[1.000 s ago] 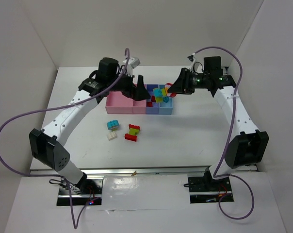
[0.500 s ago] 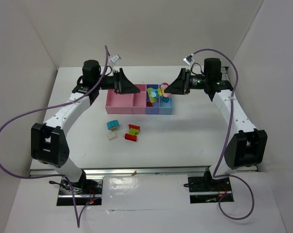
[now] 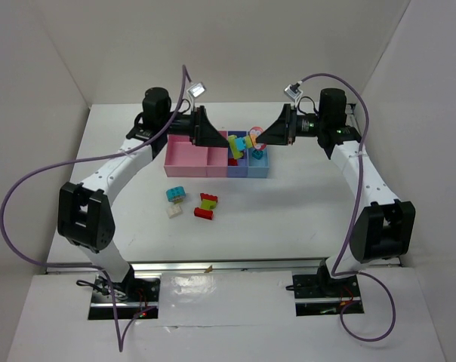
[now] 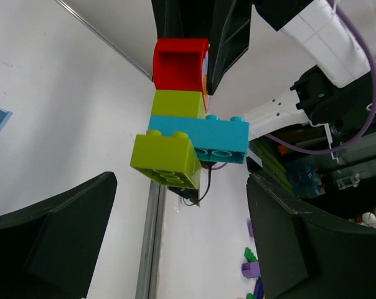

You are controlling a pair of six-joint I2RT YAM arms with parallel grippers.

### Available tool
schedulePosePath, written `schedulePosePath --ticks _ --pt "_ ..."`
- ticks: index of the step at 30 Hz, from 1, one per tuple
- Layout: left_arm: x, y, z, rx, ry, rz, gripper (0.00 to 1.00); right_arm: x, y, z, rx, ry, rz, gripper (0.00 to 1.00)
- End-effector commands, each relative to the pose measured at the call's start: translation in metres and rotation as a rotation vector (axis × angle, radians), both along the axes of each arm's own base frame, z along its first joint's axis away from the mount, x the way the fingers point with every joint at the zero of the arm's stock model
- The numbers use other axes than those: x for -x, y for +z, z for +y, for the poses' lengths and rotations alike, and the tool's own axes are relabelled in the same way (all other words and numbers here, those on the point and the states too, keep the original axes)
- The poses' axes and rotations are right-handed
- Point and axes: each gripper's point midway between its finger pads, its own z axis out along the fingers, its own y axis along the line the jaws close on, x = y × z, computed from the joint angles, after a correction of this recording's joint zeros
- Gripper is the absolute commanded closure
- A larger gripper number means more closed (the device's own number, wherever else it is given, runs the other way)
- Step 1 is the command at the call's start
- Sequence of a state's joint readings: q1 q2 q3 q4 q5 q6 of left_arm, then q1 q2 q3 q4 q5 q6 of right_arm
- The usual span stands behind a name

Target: Sort the legos into containers by color

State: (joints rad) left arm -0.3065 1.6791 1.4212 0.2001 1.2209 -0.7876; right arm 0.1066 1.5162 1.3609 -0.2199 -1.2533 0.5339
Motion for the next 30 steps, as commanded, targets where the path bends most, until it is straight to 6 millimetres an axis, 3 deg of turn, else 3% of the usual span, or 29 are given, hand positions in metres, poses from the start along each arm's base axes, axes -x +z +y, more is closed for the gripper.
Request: schedulePosePath --ticks 1,5,11,14,20,23,27,30 --pt "-0.002 0.002 -0.012 -0.016 -0.011 -0.06 0.04 0.011 0.018 -0.002 -0.031 0.047 -0.08 0.77" --pt "-0.01 0.003 -0.014 -0.013 0.017 -0.081 0.06 0.01 0.019 -0.002 -0.032 0.047 -0.089 0.77" --pt "-0.006 0.003 -0.014 -0.013 -0.004 -0.079 0.28 0.012 0.02 -0.002 -0.034 0.056 -0.089 0.77" --pt "-0.008 0.011 -0.014 0.005 -0.002 -0.11 0.28 0.014 0.016 0.001 -0.034 0.065 -0.078 0.77" --pt "-0.003 0.007 -0.019 0.028 -0.036 -0.058 0.33 0.016 0.013 0.007 -0.034 0.083 -0.069 0.77" --pt "-0.002 0.003 -0.024 0.025 -0.047 -0.047 0.52 0.016 0.013 0.007 -0.034 0.083 -0.069 0.77" --pt "-0.005 -0.004 -0.024 0.008 -0.025 -0.038 0.57 0.015 0.015 0.013 -0.027 0.088 -0.078 0.77" --pt "-0.007 -0.008 -0.024 -0.005 -0.026 -0.023 0.85 0.014 0.007 0.016 -0.008 0.088 -0.072 0.77"
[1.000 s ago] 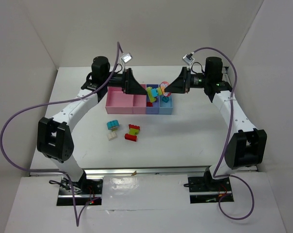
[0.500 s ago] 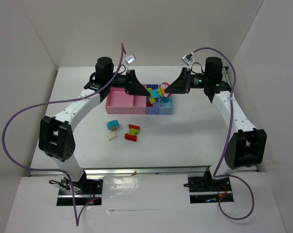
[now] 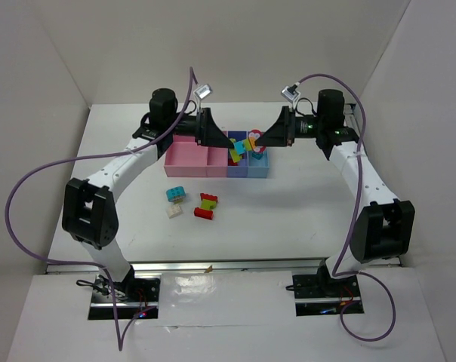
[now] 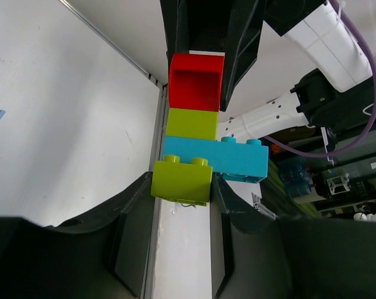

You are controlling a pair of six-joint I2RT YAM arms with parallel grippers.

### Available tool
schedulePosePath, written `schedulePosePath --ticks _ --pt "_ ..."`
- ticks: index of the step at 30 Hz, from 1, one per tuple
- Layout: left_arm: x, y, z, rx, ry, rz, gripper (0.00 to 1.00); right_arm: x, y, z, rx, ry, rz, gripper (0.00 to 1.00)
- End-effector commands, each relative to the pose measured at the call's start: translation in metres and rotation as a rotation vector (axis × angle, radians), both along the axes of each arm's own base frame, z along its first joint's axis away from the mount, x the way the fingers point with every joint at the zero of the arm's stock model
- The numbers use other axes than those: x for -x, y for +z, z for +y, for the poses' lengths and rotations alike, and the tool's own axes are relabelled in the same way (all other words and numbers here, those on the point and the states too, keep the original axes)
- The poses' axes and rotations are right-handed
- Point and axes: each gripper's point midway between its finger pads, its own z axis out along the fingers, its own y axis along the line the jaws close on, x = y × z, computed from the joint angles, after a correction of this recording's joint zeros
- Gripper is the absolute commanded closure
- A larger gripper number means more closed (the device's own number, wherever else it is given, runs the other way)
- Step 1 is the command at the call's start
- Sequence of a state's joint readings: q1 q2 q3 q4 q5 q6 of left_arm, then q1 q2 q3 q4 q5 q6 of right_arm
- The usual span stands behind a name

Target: Sort the legos into containers by color

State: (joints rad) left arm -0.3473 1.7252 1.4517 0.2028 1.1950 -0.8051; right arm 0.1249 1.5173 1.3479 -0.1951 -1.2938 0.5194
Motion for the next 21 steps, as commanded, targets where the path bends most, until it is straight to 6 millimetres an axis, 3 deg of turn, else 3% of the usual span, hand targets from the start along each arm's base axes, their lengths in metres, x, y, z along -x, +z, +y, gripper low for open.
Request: schedulePosePath --ticks 1,2,12,17,21 --pt "-0.004 0.0 -0.006 0.0 -0.013 -0.06 0.94 0.004 0.006 0.009 0.012 0.02 -0.047 0.78" --pt "-0.006 0.002 -0.002 0.0 -0.011 -0.054 1.0 0.003 0.005 0.009 0.016 0.011 -0.047 0.78" --pt "-0.025 -0.011 0.032 -0.049 0.091 -0.002 1.0 -0.004 -0.01 -0.001 0.042 -0.043 -0.033 0.81" --pt "-0.029 -0.016 0.045 -0.062 0.12 0.009 1.0 -0.017 -0.012 -0.004 0.05 -0.081 -0.038 0.81" --pt "-0.054 -0.029 0.074 -0.119 0.269 0.035 1.0 -0.038 -0.016 -0.008 0.107 -0.173 -0.042 0.81"
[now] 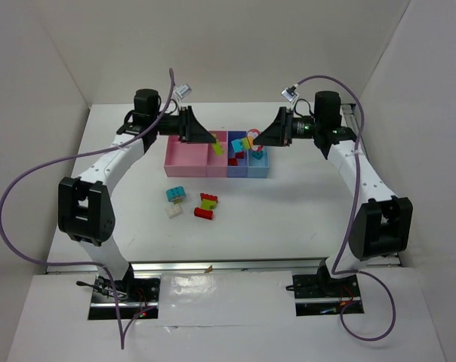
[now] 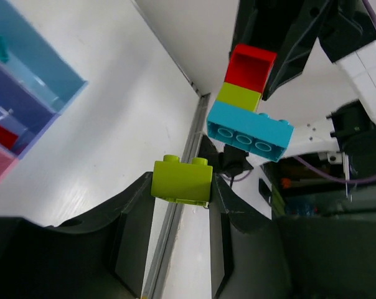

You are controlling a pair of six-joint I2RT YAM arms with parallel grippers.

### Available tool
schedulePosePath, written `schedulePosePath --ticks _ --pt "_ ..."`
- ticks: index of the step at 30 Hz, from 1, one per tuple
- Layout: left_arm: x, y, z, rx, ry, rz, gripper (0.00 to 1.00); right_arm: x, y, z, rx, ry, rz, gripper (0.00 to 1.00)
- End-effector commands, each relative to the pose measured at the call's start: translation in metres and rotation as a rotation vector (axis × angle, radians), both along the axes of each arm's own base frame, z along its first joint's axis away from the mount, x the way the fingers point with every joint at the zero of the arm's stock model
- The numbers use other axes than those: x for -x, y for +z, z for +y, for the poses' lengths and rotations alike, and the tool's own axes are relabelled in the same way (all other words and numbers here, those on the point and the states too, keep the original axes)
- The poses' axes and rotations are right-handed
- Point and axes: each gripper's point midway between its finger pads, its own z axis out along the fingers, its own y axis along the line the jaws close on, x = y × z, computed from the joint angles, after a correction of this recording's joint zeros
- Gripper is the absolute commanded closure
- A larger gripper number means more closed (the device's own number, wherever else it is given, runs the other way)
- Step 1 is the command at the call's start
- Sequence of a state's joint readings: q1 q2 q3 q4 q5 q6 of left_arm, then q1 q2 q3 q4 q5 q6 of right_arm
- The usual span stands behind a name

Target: Sort the legos into containers by color

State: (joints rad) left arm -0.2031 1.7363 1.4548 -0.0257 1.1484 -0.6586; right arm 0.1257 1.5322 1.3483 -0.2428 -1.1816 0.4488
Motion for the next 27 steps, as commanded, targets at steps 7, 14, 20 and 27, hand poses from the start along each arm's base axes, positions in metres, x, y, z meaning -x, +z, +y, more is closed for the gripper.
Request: schedulePosePath --ticks 7,14,20,27 --pt "-0.068 -0.056 0.063 -0.436 0.498 0.165 1.0 -0.059 -0.027 -0.032 0.203 -0.355 0.024 0.79" --pt "-0.084 -0.097 0.11 -0.701 0.713 0.228 1.0 -0.072 -0.033 -0.049 0.303 -0.464 0.012 0.79" --pt "-0.113 -0.131 0.119 -0.786 0.76 0.263 1.0 -0.073 -0.044 -0.055 0.343 -0.482 0.029 0.79" --pt "-0.132 -0.151 0.116 -0.814 0.739 0.292 0.79 -0.073 -0.061 -0.06 0.392 -0.492 0.049 0.79"
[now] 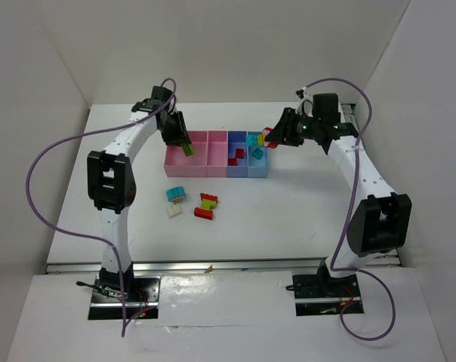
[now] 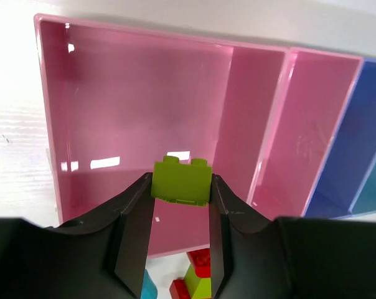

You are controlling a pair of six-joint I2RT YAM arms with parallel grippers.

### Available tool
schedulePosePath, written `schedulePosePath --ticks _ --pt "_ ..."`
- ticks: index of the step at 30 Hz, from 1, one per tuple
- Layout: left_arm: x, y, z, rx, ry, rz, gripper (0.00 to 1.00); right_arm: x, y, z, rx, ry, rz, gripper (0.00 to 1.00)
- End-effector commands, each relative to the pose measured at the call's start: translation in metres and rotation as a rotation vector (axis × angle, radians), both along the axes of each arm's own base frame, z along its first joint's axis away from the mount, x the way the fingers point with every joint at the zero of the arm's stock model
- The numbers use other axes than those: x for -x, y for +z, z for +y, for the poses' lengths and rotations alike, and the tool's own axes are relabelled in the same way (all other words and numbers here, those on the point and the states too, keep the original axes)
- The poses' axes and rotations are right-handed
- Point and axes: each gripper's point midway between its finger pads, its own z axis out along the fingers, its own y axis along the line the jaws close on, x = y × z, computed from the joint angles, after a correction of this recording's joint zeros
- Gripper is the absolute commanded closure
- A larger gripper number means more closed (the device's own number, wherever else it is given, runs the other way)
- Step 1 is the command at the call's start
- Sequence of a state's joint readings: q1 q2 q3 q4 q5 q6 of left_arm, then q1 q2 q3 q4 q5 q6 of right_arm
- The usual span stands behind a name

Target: Sort the legos into containers by color

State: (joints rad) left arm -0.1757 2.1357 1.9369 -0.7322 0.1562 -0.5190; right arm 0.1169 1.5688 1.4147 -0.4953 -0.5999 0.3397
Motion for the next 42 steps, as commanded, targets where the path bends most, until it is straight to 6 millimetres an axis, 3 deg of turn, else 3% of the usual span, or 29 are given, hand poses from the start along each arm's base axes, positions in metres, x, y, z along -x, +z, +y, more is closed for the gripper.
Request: schedulePosePath --ticks 1,4,6,9,10,11,13,16,17,18,23,30,39,42 --pt "-0.006 0.014 0.005 -0.034 -0.015 -0.023 0.64 -0.008 0.005 -0.006 0.03 -0.012 -0.034 0.79" --pt "-0.006 0.014 0.003 -0.03 -0.028 -0.024 0.2 -0.006 0.005 -0.002 0.03 -0.003 -0.034 0.79" --pt "-0.005 0.022 0.002 -0.019 -0.034 -0.033 0.12 -0.01 0.005 0.003 0.054 -0.011 -0.045 0.79" --pt "0.012 0.056 -0.003 0.028 -0.045 -0.052 0.11 -0.015 0.015 0.007 0.114 -0.054 -0.069 0.8" --pt "0.024 0.08 -0.006 0.057 -0.052 -0.081 0.12 -0.011 0.012 0.016 0.133 -0.042 -0.054 0.8" --pt "0.04 0.078 -0.01 0.097 -0.059 -0.047 0.12 -0.01 0.013 0.018 0.155 -0.046 -0.063 0.8" --pt "0.048 0.101 -0.026 0.16 -0.114 -0.116 0.12 -0.009 0.011 0.024 0.187 -0.055 -0.071 0.8" --pt "0.095 0.134 -0.077 0.433 -0.361 -0.151 0.08 -0.007 0.006 0.034 0.202 -0.071 -0.066 0.8" --pt "0.095 0.154 -0.092 0.537 -0.474 -0.264 0.06 -0.009 0.01 0.038 0.194 -0.075 -0.08 0.8" --pt "0.124 0.148 -0.109 0.682 -0.546 -0.172 0.06 -0.009 0.011 0.043 0.19 -0.068 -0.091 0.8" --pt "0.138 0.153 -0.132 0.715 -0.608 -0.188 0.05 -0.009 0.017 0.055 0.205 -0.057 -0.102 0.8" --pt "0.126 0.132 -0.151 0.717 -0.484 -0.057 0.06 -0.008 0.014 0.067 0.223 -0.045 -0.101 0.8" --pt "0.096 0.111 -0.147 0.6 -0.37 -0.11 0.14 -0.001 0.018 0.075 0.193 -0.015 -0.103 0.8" --pt "0.085 0.11 -0.155 0.596 -0.386 -0.115 0.16 0.001 0.019 0.074 0.192 -0.015 -0.105 0.8"
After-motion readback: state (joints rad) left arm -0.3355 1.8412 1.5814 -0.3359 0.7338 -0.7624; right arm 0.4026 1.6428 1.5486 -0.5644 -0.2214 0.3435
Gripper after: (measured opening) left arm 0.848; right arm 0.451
